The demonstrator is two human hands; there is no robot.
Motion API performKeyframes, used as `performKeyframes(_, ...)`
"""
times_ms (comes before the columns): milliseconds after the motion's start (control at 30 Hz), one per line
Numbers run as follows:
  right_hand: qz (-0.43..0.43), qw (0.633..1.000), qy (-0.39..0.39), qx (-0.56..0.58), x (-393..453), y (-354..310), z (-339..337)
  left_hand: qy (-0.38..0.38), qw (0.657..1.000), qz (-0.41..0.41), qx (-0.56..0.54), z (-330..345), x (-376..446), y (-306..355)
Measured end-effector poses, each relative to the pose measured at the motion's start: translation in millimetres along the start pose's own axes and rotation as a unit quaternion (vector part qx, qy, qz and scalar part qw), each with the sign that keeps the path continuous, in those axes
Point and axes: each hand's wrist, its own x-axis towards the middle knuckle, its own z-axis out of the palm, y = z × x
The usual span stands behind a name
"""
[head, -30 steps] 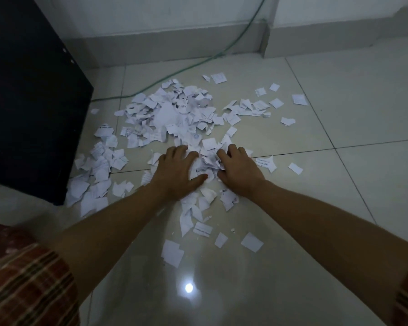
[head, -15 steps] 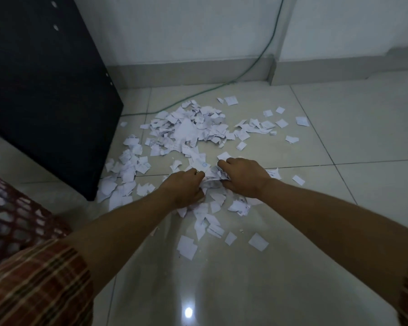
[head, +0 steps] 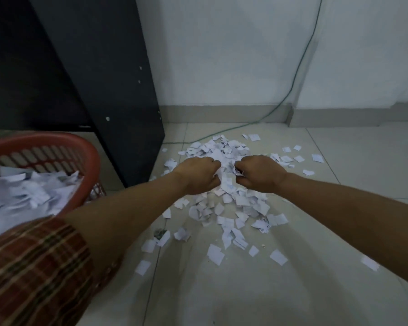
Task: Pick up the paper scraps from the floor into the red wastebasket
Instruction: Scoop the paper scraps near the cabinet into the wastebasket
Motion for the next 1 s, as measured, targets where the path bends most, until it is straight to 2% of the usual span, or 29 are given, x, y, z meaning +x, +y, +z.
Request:
performKeyframes(167,-0.017,0.996,0.083,0.001,17.4,-15.2,-43.7,0.036,0.999,0.021,0.004,-60.0,-26.1,-8.5)
performKeyframes(367,-0.036,0.973,0.218,0.066,45.1,-57.6,-88.0,0.172,0.984,0.038,-0.008,-120.7,-78.8,-36.1)
performKeyframes(467,-0.065,0.96,0.249,0.11,58.6,-95.1,-102.8,0.194,0.981,0.02,-0.006,-135.1,-115.6,-59.5)
performKeyframes(600,-0.118,0.94,0.288,0.139,79.2,-140.2,-114.8,0.183,0.983,-0.028,-0.012,-137.9,-161.0,-101.1)
performKeyframes(800,-0.15,0.9,0.335,0.236,113.0,-206.0,-125.4,0.159,0.977,-0.138,0.011,-131.6,-221.2,-162.1)
performKeyframes(900,-0.167,0.884,0.34,0.273,129.4,-244.9,-124.7,0.12,0.974,-0.192,0.01,-122.7,-247.4,-183.7)
performKeyframes(1000,-0.179,0.883,0.302,0.31,140.9,-281.4,-120.5,0.053,0.976,-0.212,-0.001,-113.0,-268.9,-194.1)
